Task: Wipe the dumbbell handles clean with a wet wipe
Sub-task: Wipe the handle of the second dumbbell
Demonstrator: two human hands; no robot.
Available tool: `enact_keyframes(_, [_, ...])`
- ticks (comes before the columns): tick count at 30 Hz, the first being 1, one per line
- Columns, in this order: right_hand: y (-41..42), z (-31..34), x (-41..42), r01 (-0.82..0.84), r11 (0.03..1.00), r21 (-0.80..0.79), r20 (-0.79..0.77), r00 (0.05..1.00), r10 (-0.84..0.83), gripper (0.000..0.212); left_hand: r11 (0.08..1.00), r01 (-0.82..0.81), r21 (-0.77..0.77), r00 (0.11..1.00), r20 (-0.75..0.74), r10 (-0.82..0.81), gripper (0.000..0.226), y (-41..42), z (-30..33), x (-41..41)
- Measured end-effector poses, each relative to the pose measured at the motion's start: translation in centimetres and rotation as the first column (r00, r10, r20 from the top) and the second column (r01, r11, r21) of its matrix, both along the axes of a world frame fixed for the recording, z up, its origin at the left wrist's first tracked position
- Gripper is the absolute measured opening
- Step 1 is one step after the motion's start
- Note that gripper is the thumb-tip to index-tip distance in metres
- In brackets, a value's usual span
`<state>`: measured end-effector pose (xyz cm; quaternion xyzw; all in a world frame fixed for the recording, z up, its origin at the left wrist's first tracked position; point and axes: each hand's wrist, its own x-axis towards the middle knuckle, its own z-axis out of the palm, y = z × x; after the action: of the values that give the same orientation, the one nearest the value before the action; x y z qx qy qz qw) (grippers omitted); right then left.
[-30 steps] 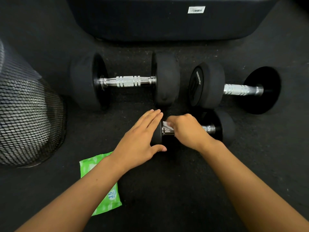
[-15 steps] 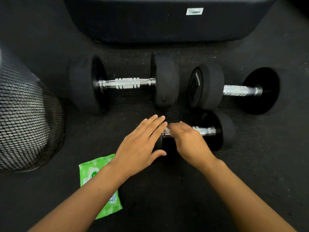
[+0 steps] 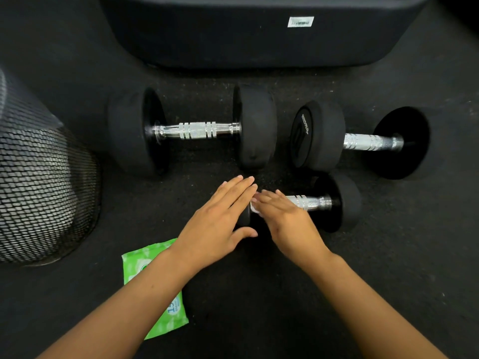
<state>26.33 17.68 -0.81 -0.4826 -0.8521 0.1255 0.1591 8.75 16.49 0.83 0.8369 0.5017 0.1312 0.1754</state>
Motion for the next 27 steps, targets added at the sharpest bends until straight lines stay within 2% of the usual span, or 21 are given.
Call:
enact_keyframes(2, [0.5,-0.4,0.2,0.033,0.998,0.057,-0.024,0.999,-0.032,0.031,1.0,-0.003,0.011,1.0,0.014,0.003,0.081,0.0,0.0,0.0])
enact_keyframes(5, [0.4,-0.8,-1.1,0.056,0.997,0.049,-0.038,0.998,-0.054,0.035,1.0,-0.014,0.026,1.0,0.014,0.014,0.081,-0.1,-0.1,0.0])
enact_keyframes(7, [-0.3,-1.4,-0.2,0.025,0.994,0.108,-0.044,0.999,-0.02,0.031,0.999,-0.023,0.03,1.0,0.017,0.022,0.081,-0.2,-0.2,0.0])
enact_keyframes(9, [0.0,-1.3,1.1,0.061,0.988,0.144,-0.07,0.996,-0.052,0.027,0.999,-0.025,0.032,0.999,0.023,0.024,0.08,-0.2,-0.1,0.1])
enact_keyframes(12, [0.9,-0.6,0.2,0.15,0.987,0.065,-0.105,0.984,-0.142,0.033,0.999,-0.029,0.031,0.999,0.03,0.028,0.08,-0.1,-0.2,0.0])
enact_keyframes(17, [0.2,-0.8,1.8,0.099,0.991,0.093,-0.051,0.994,-0.094,0.031,0.999,-0.028,0.017,0.999,0.02,0.028,0.08,-0.2,-0.2,0.1])
enact_keyframes(21, [1.7,-0.1,-0.2,0.203,0.975,-0.092,-0.114,0.97,-0.213,0.026,0.999,-0.027,0.019,0.999,0.025,0.027,0.081,-0.1,-0.2,0.1])
enact_keyframes(24, [0.2,-0.8,0.8,0.093,0.995,0.029,-0.082,0.993,-0.09,0.03,0.999,-0.03,0.014,0.999,0.025,0.03,0.081,-0.1,-0.2,0.1])
enact_keyframes(27, [1.0,-0.8,2.2,0.145,0.988,0.058,-0.1,0.985,-0.139,0.032,0.999,-0.032,0.025,0.999,0.035,0.031,0.08,-0.1,-0.1,0.1])
